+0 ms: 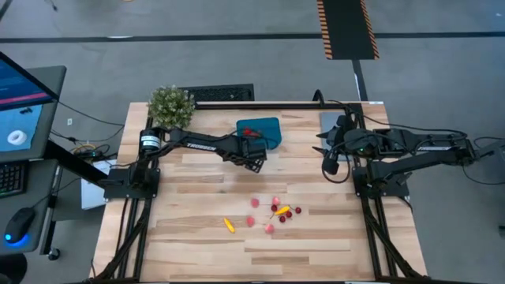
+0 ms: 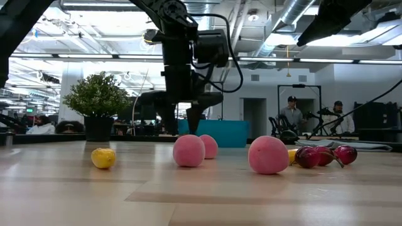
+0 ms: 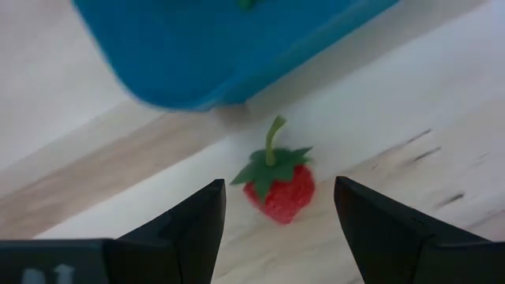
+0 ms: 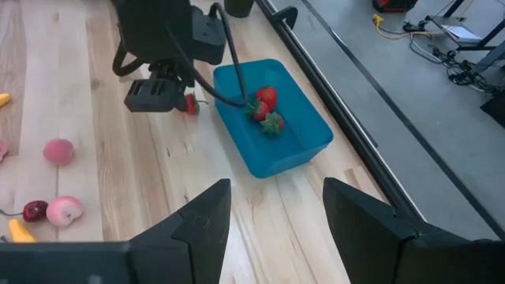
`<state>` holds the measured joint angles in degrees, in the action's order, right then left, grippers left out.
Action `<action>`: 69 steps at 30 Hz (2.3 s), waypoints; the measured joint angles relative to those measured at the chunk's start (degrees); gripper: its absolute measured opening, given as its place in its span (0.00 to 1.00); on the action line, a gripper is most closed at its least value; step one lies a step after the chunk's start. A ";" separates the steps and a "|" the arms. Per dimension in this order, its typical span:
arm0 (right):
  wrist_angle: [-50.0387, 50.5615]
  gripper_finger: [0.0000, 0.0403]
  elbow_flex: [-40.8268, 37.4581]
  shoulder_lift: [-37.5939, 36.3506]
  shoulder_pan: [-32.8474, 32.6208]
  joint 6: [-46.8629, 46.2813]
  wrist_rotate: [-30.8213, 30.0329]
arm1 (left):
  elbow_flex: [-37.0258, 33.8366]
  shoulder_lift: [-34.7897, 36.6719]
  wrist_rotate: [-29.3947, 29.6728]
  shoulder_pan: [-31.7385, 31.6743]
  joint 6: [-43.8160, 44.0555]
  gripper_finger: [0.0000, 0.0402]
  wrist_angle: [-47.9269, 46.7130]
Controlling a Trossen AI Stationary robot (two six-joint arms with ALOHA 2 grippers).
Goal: Pick and placing Produce into tupperware
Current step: Put the strawberry into the blue bin
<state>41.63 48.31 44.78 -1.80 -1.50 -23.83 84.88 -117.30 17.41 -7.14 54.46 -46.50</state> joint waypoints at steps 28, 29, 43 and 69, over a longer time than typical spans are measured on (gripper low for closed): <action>0.37 0.56 0.00 0.00 -0.07 0.00 -0.02 | 0.52 -3.96 -2.26 -0.84 -2.86 0.51 3.57; 0.36 0.56 0.00 0.01 -0.07 0.00 0.00 | 0.55 -3.96 -2.35 -0.85 -2.91 0.49 3.57; 0.35 0.56 0.00 0.00 -0.07 -0.02 0.00 | 0.55 -3.96 -1.73 -0.90 -3.00 0.22 3.47; 0.58 0.56 0.00 0.00 -0.07 0.04 0.00 | 1.27 -3.20 -0.14 0.04 -7.33 0.59 4.77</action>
<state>42.21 48.31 44.77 -1.87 -1.46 -23.83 86.15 -120.49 17.27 -7.09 47.13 -41.73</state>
